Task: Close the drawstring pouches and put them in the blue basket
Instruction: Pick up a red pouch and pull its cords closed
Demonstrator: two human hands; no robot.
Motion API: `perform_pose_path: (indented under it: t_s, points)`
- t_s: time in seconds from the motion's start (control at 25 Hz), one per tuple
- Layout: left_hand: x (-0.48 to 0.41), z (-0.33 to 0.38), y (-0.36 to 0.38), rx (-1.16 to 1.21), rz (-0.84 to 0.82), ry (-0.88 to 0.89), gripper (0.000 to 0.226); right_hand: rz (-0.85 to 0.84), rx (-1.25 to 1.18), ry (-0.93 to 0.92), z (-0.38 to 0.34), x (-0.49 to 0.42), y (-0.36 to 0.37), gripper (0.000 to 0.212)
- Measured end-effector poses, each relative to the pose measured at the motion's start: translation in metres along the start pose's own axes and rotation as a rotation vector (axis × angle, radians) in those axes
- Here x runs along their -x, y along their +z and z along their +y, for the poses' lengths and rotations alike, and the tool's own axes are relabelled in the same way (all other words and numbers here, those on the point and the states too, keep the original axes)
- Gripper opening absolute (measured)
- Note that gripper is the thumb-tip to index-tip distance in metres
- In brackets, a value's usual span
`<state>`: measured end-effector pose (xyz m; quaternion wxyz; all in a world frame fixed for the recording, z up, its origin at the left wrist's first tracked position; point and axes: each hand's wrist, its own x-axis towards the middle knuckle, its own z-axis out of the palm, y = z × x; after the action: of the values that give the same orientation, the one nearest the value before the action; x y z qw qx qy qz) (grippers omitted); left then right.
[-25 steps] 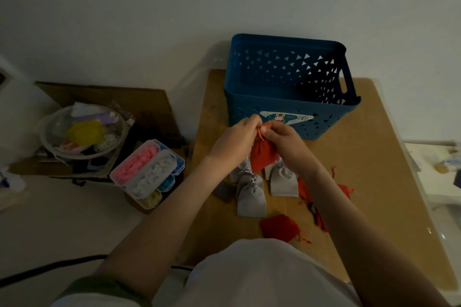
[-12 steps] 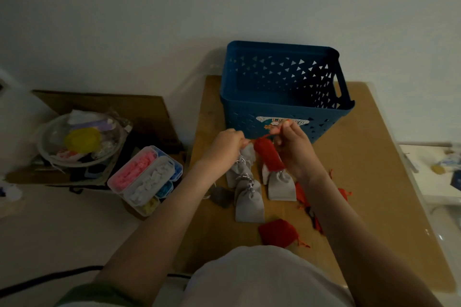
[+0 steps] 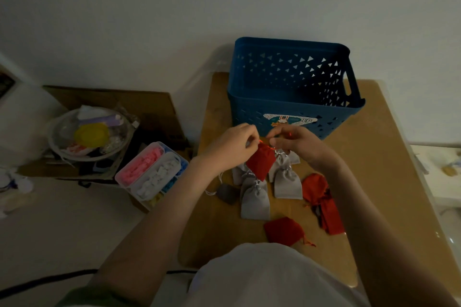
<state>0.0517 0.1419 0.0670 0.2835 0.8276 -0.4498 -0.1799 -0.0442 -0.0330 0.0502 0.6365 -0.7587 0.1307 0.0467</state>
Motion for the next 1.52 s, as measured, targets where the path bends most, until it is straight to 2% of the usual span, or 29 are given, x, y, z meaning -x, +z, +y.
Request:
perform_pose_path:
  t_s: [0.24,0.4,0.48,0.6,0.64,0.72,0.8,0.88,1.0,1.16,1.32,1.44,1.52]
  points:
    - [-0.001,0.013,0.011,0.002,0.161,0.004,0.01,-0.039,0.155,-0.036,-0.01,-0.004,0.015,0.014]
    - [-0.001,0.013,0.02,-0.05,0.316,-0.026,0.015,0.002,0.057,-0.01,-0.005,-0.004,0.017,0.017]
    - [-0.003,0.014,0.019,-0.025,0.301,-0.089,0.02,-0.035,-0.002,-0.002,-0.003,-0.003,0.016,0.015]
    - [-0.006,0.016,0.019,0.044,0.224,-0.142,0.024,-0.085,-0.11,0.022,0.003,-0.003,0.016,0.036]
    - [-0.005,0.017,0.019,0.017,0.219,-0.137,0.024,-0.084,-0.118,0.017,0.004,-0.003,0.016,0.037]
    - [-0.005,0.016,0.018,-0.006,0.229,-0.146,0.022,-0.07,-0.105,-0.017,0.004,-0.003,0.017,0.023]
    - [-0.009,0.014,0.016,0.108,0.26,-0.193,0.024,-0.046,-0.099,-0.042,0.001,-0.003,0.018,0.013]
    - [-0.012,0.015,0.014,0.193,0.274,-0.236,0.027,-0.032,-0.118,-0.051,0.001,-0.005,0.017,0.016]
    - [-0.013,0.019,0.011,0.141,0.289,-0.212,0.02,-0.002,-0.185,-0.063,-0.004,-0.004,0.018,0.015]
    - [-0.012,0.019,0.01,0.404,0.303,-0.211,0.015,0.047,-0.211,-0.136,-0.008,-0.001,0.019,0.012]
    - [-0.012,0.018,0.009,0.528,0.355,-0.181,0.011,0.003,-0.216,-0.122,-0.012,-0.003,0.02,0.014]
    - [-0.008,0.02,0.007,0.83,0.301,-0.218,0.012,0.017,-0.18,-0.122,-0.018,-0.003,0.022,0.025]
    - [-0.008,0.02,0.005,0.901,0.299,-0.216,0.012,0.004,-0.173,-0.113,-0.02,-0.001,0.022,0.027]
